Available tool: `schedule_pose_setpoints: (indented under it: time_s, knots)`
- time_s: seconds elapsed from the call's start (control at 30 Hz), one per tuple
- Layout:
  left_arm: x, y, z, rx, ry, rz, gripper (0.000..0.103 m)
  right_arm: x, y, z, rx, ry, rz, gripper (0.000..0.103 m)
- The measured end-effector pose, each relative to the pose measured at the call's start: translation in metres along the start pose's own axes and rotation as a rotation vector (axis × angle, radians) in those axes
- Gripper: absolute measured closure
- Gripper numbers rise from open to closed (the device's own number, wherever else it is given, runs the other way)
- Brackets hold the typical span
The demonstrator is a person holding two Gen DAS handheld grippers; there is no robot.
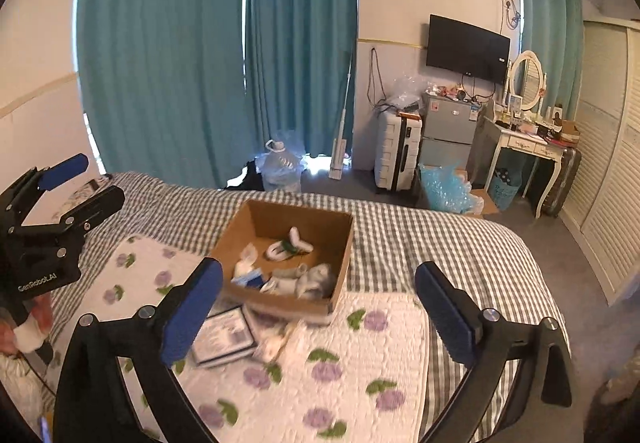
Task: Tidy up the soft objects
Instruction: 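Withdraw both open grippers away from the box, then grasp the white tissue package with the left gripper while the right grasps the lace cloth bundle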
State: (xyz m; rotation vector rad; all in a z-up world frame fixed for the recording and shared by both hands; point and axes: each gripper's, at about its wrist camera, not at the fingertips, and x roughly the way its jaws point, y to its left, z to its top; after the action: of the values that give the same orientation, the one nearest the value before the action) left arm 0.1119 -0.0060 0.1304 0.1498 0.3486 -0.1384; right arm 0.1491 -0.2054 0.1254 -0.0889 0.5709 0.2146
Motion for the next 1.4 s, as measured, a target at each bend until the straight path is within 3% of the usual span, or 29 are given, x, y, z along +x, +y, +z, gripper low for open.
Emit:
schedule_pose_setpoints:
  time_s: [0.2,0.37,0.63,0.83,1.0,1.17,1.27,1.4]
  knots:
    - [-0.008,0.014,-0.049,-0.014,0.105,-0.032,0.014,-0.028,0.017,-0.04,-0.004,0.02,0.021,0.005]
    - [0.011,0.014,-0.109,0.013,0.194,-0.002,0.014,-0.012,0.035,-0.082,-0.023,0.049,0.039,0.005]
    - [0.068,0.005,-0.197,0.061,0.288,-0.035,0.014,0.077,0.054,-0.13,-0.04,0.157,0.078,0.005]
    - [0.104,0.011,-0.24,0.085,0.33,-0.05,0.014,0.159,0.058,-0.166,-0.065,0.287,0.086,0.005]
    - [0.115,0.022,-0.249,0.074,0.357,-0.081,0.014,0.208,0.061,-0.181,-0.088,0.33,0.108,0.005]
    - [0.114,0.011,-0.253,0.173,0.359,-0.121,0.014,0.238,0.063,-0.186,-0.114,0.336,0.084,0.007]
    - [0.114,0.006,-0.261,0.207,0.393,-0.163,0.014,0.249,0.057,-0.189,-0.106,0.351,0.058,0.022]
    - [0.118,0.0,-0.268,0.224,0.428,-0.188,0.014,0.257,0.044,-0.191,-0.028,0.358,0.072,0.067]
